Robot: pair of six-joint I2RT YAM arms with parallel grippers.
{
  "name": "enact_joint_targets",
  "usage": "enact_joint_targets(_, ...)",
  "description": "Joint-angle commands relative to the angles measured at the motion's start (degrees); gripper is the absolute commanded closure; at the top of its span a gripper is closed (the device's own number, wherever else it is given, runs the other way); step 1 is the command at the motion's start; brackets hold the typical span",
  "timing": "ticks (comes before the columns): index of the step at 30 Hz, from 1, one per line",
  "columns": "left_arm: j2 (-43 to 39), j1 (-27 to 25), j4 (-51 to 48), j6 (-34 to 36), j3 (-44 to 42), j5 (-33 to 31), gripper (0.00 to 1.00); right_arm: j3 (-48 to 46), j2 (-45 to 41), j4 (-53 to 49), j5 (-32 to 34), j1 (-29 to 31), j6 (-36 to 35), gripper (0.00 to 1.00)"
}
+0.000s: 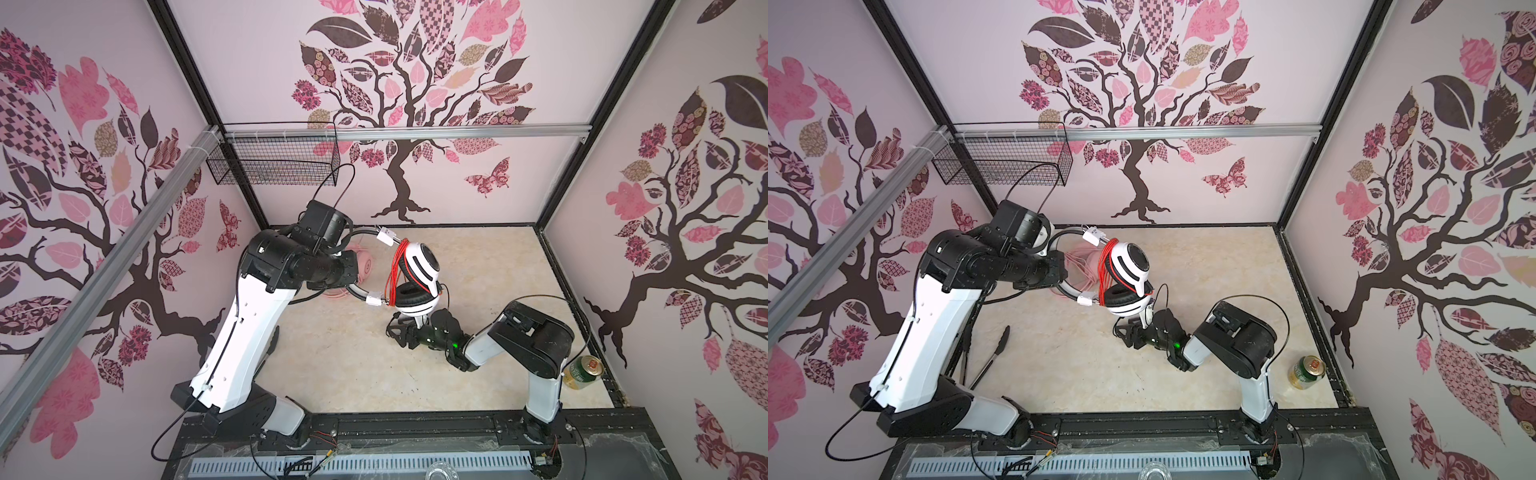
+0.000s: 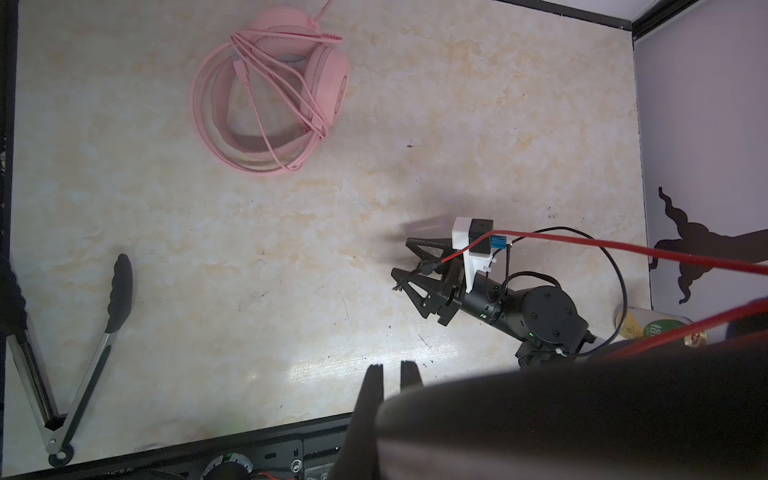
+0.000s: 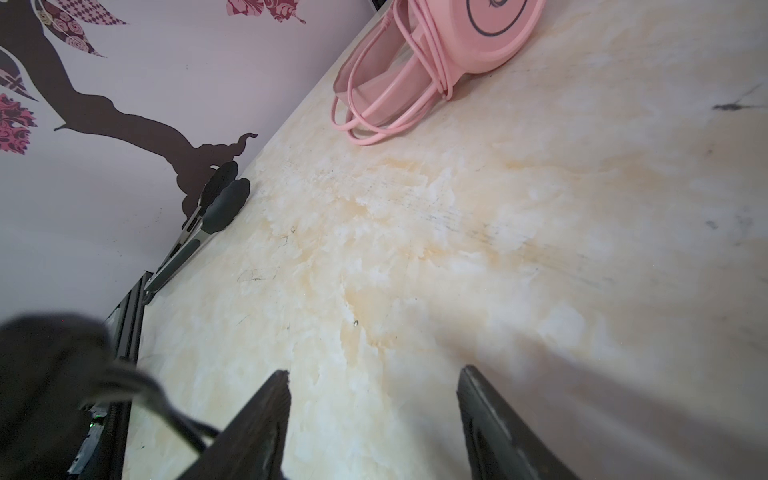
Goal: Wrap the headphones
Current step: 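Open the right gripper and move it toward the loose cable near the plugs, then grasp the black cable near the green and pink plugs with the right gripper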
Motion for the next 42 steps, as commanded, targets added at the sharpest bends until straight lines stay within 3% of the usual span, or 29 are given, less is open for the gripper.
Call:
enact_joint_targets(1,-0.07,0.10,2.39,-0.44,2.47,1.90,1.00,-1.96,-0.94,3.96,-0.24,0.02,1.12,0.33)
enact_joint_targets(11,-0.64,0.04,2.40,-0.68,2.58,2.35,1.00,-2.35,-1.18,6.12,-8.46,0.06,-4.50,0.34)
enact_joint_targets(15,-0.69,0.07,2.40,-0.80,2.67,2.46,1.00,0.18,-1.58,-0.55,-8.41,0.94,-10.60,0.34)
enact_joint_targets(20,-0.53,0.11,2.32,-0.93,3.23,2.89,1.00,5.88,-1.16,-12.32,-5.64,3.92,-20.56,0.33)
enact_joint_targets(34,0.78,0.05,0.70,-1.63,8.37,4.03,1.00,8.71,4.76,-8.89,-1.60,6.52,-22.00,0.37)
enact_joint_targets(42,1.41,-0.02,0.38,-1.88,9.99,4.59,1.00,8.12,7.26,-2.69,2.58,6.59,-25.07,0.27)
